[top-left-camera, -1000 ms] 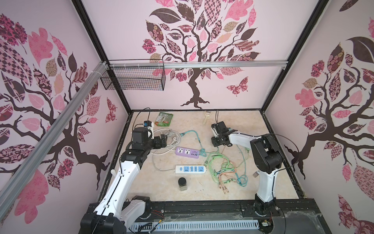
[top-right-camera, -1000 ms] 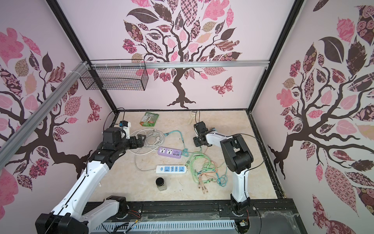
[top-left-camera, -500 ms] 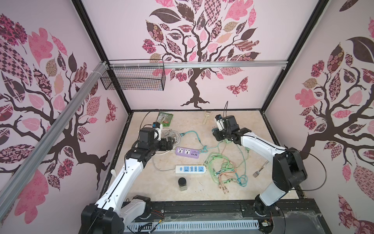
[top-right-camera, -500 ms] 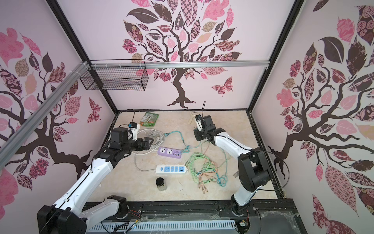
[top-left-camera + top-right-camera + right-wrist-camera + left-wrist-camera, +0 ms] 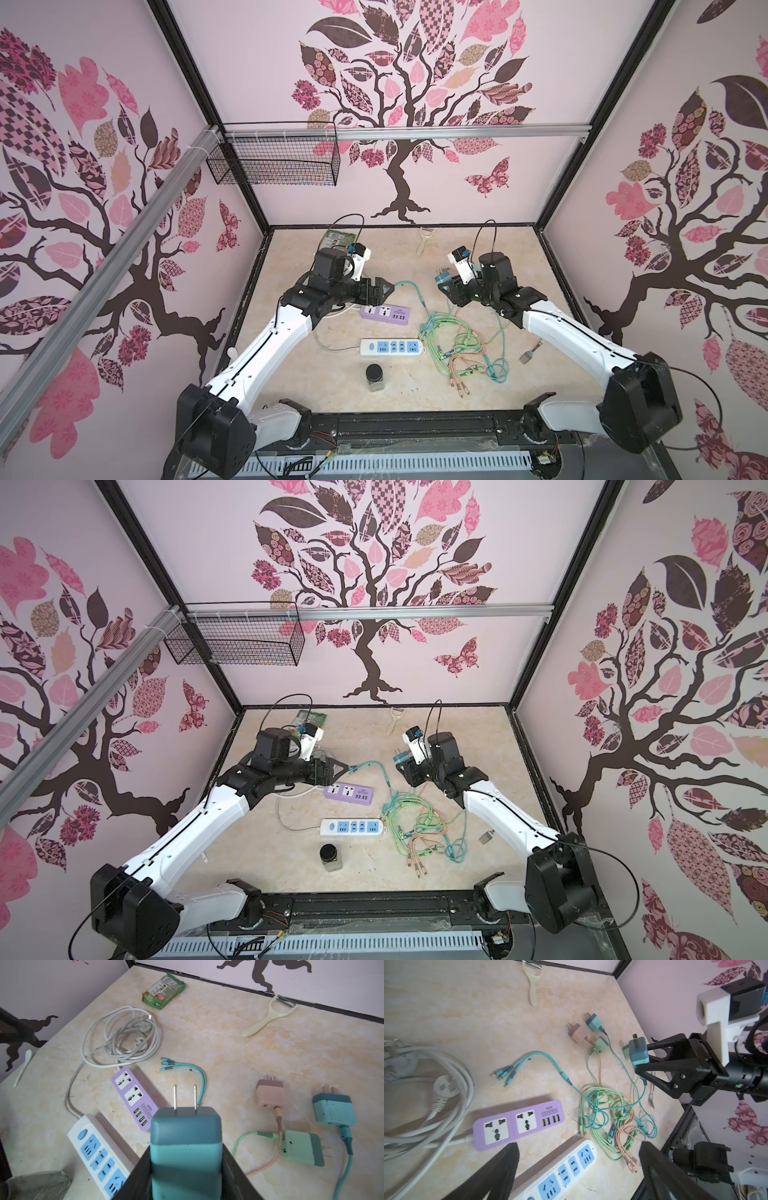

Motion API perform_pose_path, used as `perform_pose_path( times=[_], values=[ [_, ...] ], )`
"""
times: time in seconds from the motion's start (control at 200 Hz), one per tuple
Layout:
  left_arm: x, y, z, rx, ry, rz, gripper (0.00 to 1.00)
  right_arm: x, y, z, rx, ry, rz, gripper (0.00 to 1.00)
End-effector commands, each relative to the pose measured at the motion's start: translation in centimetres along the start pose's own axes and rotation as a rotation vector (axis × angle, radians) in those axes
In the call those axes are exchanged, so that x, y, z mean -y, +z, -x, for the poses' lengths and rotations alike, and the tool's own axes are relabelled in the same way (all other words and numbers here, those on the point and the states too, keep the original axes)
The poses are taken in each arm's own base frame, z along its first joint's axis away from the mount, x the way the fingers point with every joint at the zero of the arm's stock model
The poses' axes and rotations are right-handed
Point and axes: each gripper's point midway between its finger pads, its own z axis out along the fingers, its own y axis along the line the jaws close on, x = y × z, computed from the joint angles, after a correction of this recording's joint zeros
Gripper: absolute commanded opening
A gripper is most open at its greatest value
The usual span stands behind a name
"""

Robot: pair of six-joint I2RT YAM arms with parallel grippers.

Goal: Insert the plug
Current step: 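Carry the teal charger toward the left gripper while the left gripper approaches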

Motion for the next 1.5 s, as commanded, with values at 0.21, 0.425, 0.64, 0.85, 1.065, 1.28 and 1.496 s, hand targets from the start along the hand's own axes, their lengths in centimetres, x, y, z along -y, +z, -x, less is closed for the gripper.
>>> perform_pose_path(
  times=[0.21,0.425,0.64,0.85,1.065,1.28,1.496],
  values=[
    [5.5,2.8,0.8,-0.079,0.017,-0.128,0.9,-4.7,-2.0,2.3,0.124,-0.142,0.138,0.29],
    [7.3,4.7,0.8,-0.095,-0.014,-0.176,0.83,-6.0,-2.0,2.0,0.123,-0.185,0.142,0.29],
    [8.6,5.5,0.9,-0.096,-0.041,-0.238,0.77,-6.9,-2.5,2.3,0.14,-0.212,0.162,0.29],
    [9.2,6.0,1.2,-0.097,-0.062,-0.259,0.71,-7.3,-2.7,2.3,0.144,-0.225,0.171,0.29],
    [9.3,6.4,1.5,-0.089,-0.083,-0.272,0.59,-7.6,-2.9,2.3,0.149,-0.241,0.171,0.29],
    [9.8,6.8,1.3,-0.115,-0.105,-0.302,0.42,-7.6,-3.0,2.3,0.155,-0.25,0.164,0.29],
    [10.3,7.0,1.3,-0.131,-0.113,-0.34,0.3,-7.4,-2.9,2.2,0.156,-0.255,0.152,0.29]
  ],
)
